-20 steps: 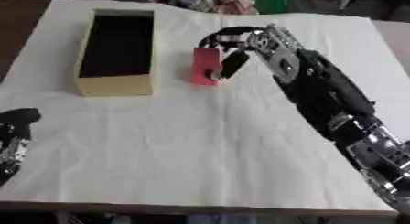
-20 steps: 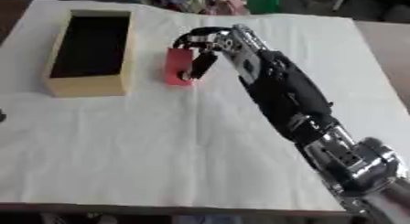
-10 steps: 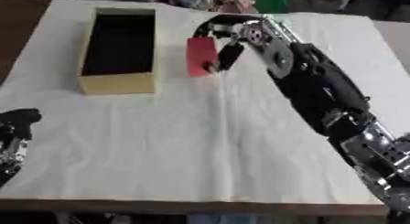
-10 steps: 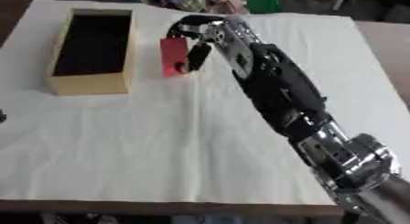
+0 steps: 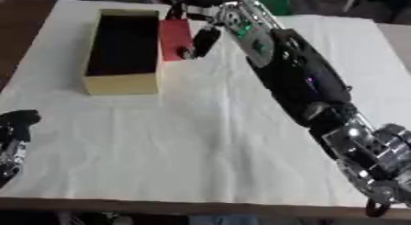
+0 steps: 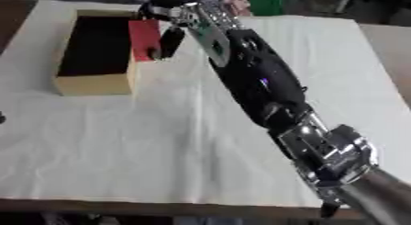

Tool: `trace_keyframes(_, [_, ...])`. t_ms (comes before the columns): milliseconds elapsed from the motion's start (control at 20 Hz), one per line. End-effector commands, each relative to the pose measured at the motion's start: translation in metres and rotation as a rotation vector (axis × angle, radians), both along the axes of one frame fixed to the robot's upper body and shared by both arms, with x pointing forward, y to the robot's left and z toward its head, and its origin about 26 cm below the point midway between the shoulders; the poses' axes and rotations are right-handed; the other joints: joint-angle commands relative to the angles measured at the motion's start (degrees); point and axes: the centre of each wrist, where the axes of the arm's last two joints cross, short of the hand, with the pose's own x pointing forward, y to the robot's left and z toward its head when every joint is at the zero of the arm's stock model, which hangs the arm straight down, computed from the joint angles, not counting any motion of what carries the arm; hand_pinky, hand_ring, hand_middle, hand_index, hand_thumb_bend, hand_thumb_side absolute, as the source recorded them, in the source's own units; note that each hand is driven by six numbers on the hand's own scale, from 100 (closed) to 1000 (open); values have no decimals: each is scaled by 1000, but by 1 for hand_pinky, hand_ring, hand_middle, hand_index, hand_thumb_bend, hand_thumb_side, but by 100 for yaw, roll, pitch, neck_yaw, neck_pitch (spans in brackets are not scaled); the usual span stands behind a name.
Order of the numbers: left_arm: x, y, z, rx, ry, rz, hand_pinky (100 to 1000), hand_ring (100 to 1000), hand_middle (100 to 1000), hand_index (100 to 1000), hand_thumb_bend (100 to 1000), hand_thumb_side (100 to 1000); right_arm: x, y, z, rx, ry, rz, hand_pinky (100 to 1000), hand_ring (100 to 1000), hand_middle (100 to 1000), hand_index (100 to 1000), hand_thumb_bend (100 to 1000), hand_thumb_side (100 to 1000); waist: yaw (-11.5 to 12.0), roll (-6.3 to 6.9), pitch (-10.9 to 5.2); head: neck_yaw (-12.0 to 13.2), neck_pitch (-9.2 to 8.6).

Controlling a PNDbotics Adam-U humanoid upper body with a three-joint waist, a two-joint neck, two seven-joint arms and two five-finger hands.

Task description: Pick up objects on the table and place them in the box.

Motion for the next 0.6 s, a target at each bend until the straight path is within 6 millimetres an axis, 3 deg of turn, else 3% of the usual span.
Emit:
trace_keyframes(50, [1,1,8,16,-24,-13,1000,830,736,756,100,344,-4,17,17,18,-69,24,864,1000,665,873,236,100,33,24,-104,-41,-8])
trace_keyframes(350, [2,0,9,16,-26,-22,1000,830,736,755,100,344,-7,48,11,26,-86,50,863,1000,688,894,225,100,144,16,-75,-89,-15])
trace_keyframes(600, [2,-1,9,16,-27,-26,1000,830,736,755,100,344,-8,61,4,25,-97,57,868,1000,808,957,230,100,186,10,-55,-108,-16])
